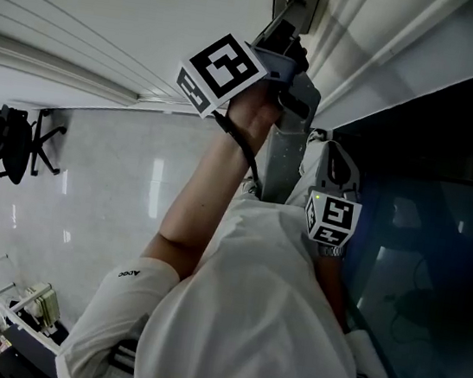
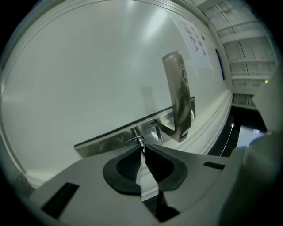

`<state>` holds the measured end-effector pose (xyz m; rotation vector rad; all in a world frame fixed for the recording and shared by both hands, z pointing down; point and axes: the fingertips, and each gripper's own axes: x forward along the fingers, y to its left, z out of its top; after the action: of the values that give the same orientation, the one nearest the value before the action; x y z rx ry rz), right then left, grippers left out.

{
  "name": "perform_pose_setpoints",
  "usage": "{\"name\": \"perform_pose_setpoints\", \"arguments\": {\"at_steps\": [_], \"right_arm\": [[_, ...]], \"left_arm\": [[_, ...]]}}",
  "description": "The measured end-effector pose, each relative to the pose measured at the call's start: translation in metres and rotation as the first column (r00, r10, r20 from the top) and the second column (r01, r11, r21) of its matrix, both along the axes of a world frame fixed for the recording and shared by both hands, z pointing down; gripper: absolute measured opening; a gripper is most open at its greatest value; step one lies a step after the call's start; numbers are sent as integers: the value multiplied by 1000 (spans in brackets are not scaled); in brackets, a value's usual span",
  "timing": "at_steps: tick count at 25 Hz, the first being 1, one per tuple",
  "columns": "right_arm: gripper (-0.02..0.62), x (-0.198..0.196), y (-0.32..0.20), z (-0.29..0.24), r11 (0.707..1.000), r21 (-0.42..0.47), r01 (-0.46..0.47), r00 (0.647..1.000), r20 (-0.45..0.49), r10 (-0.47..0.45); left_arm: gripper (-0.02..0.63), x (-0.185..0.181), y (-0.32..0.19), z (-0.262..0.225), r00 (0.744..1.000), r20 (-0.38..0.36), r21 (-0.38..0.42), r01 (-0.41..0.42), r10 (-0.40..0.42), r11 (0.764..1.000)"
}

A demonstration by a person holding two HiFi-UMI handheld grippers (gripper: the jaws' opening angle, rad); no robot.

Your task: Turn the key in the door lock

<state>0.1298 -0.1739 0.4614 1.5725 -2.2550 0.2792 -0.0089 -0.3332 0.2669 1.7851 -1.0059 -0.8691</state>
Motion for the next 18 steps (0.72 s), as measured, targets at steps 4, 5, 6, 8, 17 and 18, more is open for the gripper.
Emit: {"name": "perform_pose_setpoints", "arguments": {"at_steps": [4,5,6,8,17,18], "right_arm": [[2,-1,0,1,1000,1,1,1000,2,-1],[2,-1,1,1,1000,0,-1,1000,2,1],[2,-1,1,1,1000,0,-2,1000,2,2],[2,1,2,0,1000,0,-9,1000,4,9],[2,10,5,1,999,-7,-35,999,4,35],[2,11,6,1,999,-7,-37,999,5,37]], "left_arm": [[32,1,0,-2,955,293,36,46,-54,998],[32,2,0,-2,925,372,55,57,-73,997],[32,2,0,-2,889,448,76,66,-93,995],[32,3,0,-3,803,581,122,77,-134,990],[32,9,1,-7,405,878,248,69,-254,966],[32,9,1,-8,361,894,260,65,-266,963]]}}
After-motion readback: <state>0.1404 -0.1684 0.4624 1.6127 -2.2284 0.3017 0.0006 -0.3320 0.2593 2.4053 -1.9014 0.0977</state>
